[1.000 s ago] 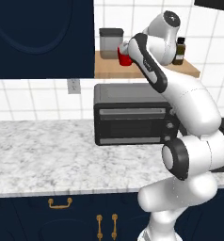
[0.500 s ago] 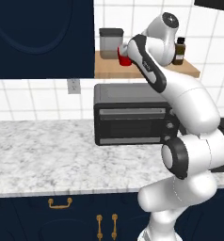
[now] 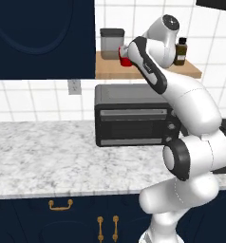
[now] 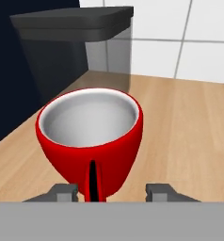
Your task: Gather all objects into one cabinet and sort the glasses and bowls to opposite sides.
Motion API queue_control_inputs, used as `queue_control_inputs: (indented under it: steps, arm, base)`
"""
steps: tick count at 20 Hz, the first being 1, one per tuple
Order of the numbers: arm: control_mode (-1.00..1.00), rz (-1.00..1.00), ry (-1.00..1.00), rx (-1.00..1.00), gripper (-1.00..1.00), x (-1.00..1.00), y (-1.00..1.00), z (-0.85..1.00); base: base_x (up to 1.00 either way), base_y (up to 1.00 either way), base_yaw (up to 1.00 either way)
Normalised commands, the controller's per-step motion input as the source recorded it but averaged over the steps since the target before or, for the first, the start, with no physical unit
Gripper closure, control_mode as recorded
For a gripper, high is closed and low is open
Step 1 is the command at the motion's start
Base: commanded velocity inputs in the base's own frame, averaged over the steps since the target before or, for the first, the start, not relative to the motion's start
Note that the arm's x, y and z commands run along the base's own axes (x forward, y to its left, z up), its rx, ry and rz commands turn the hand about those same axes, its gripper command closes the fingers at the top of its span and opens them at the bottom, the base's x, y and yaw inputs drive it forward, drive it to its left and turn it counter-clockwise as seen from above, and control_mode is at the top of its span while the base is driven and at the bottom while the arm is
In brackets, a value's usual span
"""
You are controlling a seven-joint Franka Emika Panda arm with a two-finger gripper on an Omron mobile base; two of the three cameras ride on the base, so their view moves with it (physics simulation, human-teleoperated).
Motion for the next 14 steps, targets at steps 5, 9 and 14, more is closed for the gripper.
queue_control_inputs:
  steps: [5, 9, 14]
  arm:
    - [-1.0, 0.0, 0.0, 0.0, 1.0, 0.0, 0.0, 0.0]
    - [-1.0, 0.0, 0.0, 0.0, 1.0, 0.0, 0.0, 0.01]
    - [-1.0, 0.0, -0.01, 0.03, 1.0, -0.39, -0.02, 0.35]
  base:
    - [0.0, 0.0, 0.0]
    - [0.0, 0.0, 0.0]
    - [0.0, 0.0, 0.0]
